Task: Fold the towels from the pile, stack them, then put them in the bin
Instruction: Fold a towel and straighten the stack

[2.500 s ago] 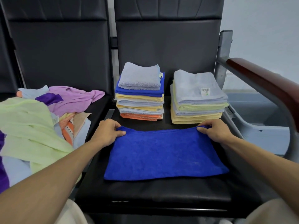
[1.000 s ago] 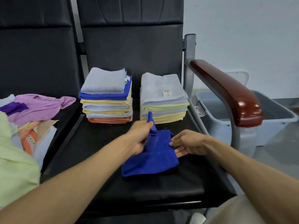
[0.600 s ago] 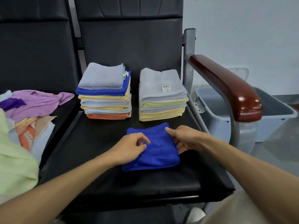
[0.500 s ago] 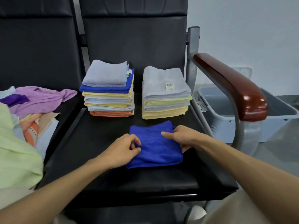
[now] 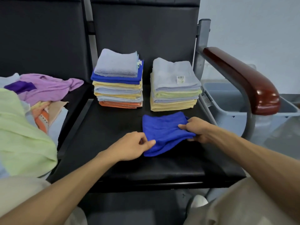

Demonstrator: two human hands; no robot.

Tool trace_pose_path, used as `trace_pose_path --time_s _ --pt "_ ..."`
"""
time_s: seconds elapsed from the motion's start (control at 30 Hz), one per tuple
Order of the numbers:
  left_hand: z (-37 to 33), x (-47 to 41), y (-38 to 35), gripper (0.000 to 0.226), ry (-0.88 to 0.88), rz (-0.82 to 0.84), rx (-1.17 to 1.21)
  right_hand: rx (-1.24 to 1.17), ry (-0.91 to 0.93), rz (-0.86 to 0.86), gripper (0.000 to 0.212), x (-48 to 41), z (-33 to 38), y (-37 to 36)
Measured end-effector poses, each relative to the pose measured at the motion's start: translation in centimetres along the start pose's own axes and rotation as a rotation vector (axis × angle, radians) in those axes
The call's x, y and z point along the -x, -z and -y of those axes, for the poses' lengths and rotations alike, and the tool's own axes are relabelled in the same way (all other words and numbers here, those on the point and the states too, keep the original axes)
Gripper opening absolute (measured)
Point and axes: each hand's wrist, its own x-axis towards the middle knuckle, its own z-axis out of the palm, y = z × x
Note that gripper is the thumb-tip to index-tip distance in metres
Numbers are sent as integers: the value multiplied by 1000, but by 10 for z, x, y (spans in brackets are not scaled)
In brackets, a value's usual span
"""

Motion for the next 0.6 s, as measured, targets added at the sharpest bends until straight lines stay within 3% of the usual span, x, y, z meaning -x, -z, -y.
trace_pose_path --time_s 0.1,0.17,0.23,0.3,0.37,0.43,0.5,0.6 --pt "-4 1 -1 58 127 -41 171 -172 54 69 8 11 11 -2" --pt "-5 -5 -6 49 197 -123 338 -303 102 140 12 21 22 -5" --pt "-11 -8 -9 42 300 -135 710 -379 158 203 13 33 37 -8" --pt "-18 -9 -5 51 378 44 1220 -451 199 252 12 45 54 -9" --pt "-22 -6 3 51 343 218 1541 -564 224 293 14 53 70 -9" --pt "-22 -9 13 44 247 196 1648 -626 252 329 17 54 84 -6" --pt "-22 -18 28 38 183 65 1674 -640 286 333 19 51 94 1" --pt "-29 -37 64 29 139 -155 1508 -543 323 230 23 40 106 18"
